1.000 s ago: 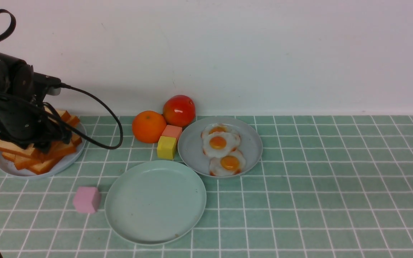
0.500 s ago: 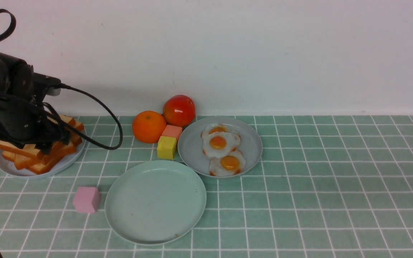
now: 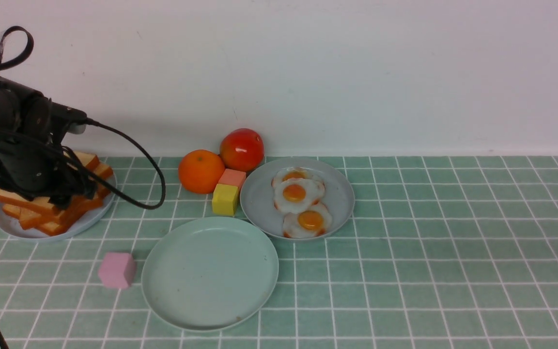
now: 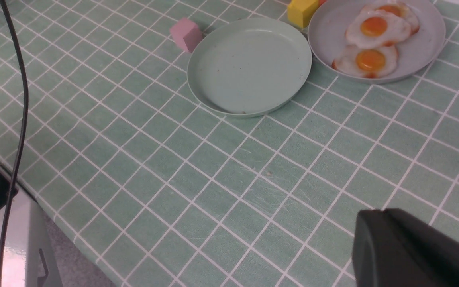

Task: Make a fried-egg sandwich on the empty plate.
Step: Use the left arm to grab a slice of bread, then use the left arm to put a slice of bread into the empty plate in the middle, then use the right arm to grab a fried egg

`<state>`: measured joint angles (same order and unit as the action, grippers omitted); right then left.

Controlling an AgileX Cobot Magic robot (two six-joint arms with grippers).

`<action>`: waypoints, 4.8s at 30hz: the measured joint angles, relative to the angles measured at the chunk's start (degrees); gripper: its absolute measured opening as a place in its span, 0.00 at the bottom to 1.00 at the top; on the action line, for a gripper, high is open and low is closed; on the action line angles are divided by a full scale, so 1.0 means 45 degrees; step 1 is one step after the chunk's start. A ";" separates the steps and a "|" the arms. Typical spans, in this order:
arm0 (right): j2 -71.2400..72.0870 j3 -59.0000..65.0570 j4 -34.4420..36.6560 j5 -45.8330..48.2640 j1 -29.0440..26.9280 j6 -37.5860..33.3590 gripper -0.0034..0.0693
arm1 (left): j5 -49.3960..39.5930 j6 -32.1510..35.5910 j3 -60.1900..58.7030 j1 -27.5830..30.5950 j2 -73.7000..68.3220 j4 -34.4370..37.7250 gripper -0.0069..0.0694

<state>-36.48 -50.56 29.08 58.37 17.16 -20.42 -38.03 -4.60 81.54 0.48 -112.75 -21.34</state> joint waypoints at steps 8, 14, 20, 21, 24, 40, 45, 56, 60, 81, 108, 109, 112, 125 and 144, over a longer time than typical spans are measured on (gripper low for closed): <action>0.0000 0.0000 0.0023 0.0000 0.0000 -0.0010 0.10 | -0.0206 0.0152 0.0042 0.0000 0.0014 0.0506 0.27; 0.0000 0.0000 0.0078 0.0000 0.0000 -0.0010 0.10 | -0.0651 0.0337 0.0043 0.0000 0.0586 0.0743 0.16; 0.0000 0.0000 0.0115 -0.0138 0.0000 -0.0010 0.11 | -0.1460 0.0337 -0.0378 -0.1470 0.2969 0.1965 0.16; 0.0000 0.0000 0.0115 -0.0160 0.0000 -0.0010 0.11 | -0.1460 0.0337 -0.0378 -0.1470 0.2969 0.1992 0.16; 0.0000 0.0000 0.0115 -0.0380 0.0000 -0.0015 0.11 | -0.1739 0.0214 -0.1437 -0.3874 0.4329 0.2015 0.16; 0.0000 0.0000 0.0115 -0.0409 0.0000 -0.0095 0.13 | -0.1719 -0.2894 -0.3297 -0.9268 0.2123 -0.0323 0.16; 0.0000 0.0000 0.0062 -0.0381 0.0000 -0.0095 0.17 | -0.1320 -0.3026 -0.3286 -0.9268 0.1630 -0.1037 0.21; -0.1828 -0.0011 0.0443 -0.1549 0.0000 0.0045 0.53 | -0.1442 -0.3415 -0.3273 -0.9782 0.2559 -0.1077 0.68; -0.3800 -0.0027 0.1154 -0.2893 0.0000 0.0112 0.54 | -0.1740 -0.3604 -0.3273 -1.0567 0.4731 -0.0514 0.67; -1.7238 -0.7468 0.4689 -0.3330 -0.0911 0.0228 0.52 | 0.2299 -0.7019 -0.9561 -1.0847 1.6798 0.0269 0.07; -2.1112 -1.0088 0.7696 -0.5172 -0.0763 -0.1204 0.70 | 0.3769 -0.8011 -0.9778 -1.0847 1.6718 -0.0391 0.07; -2.1213 -1.0123 0.7827 -0.5230 -0.0717 -0.1252 0.70 | 0.3769 -0.8011 -0.9778 -1.0847 1.6718 -0.0391 0.07; -2.1321 -1.0208 0.8063 -0.5350 -0.0717 -0.1342 0.69 | 0.3769 -0.8011 -0.9778 -1.0847 1.6718 -0.0391 0.07; -2.1755 -1.0315 0.9369 -0.5796 -0.0717 -0.1904 0.54 | 0.3769 -0.8011 -0.9778 -1.0847 1.6718 -0.0391 0.07; -2.0458 -1.0223 1.0399 -0.3895 -0.1285 -0.3458 0.15 | 0.2727 -0.8011 -0.9778 -1.0847 1.6678 -0.0814 0.08</action>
<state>-128.55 -96.56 75.87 40.85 11.37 -35.98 -25.76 -40.65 37.54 -48.33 -37.70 -25.00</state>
